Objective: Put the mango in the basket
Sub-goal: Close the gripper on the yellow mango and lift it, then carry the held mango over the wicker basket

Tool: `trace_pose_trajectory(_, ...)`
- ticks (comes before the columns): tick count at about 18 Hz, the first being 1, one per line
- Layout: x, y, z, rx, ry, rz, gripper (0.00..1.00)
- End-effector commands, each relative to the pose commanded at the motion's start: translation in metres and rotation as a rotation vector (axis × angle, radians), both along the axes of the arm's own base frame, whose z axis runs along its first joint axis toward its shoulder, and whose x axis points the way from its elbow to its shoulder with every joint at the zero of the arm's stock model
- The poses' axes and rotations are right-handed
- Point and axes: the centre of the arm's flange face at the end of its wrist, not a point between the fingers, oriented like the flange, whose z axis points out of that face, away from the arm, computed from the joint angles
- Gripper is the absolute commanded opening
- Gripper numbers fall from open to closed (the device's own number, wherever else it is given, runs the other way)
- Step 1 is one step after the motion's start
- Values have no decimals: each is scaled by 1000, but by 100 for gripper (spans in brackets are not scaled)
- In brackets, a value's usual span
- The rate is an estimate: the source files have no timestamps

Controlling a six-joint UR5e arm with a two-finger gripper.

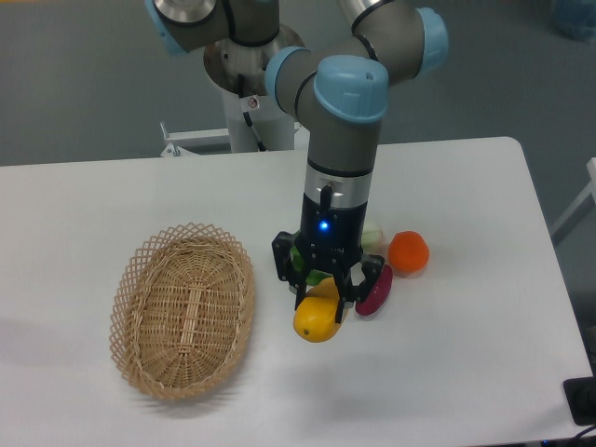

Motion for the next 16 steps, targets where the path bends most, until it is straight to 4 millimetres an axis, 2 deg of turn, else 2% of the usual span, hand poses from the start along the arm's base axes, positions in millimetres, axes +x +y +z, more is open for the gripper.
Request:
trace_pose_trajectory(3,8,-5,-9,-14,-12,-3,56)
trace_pose_trajectory(10,19,-9,-4,-10,-18,5,57)
trace_pose_trajectory(16,56,3,-2,-5,-65,33,57)
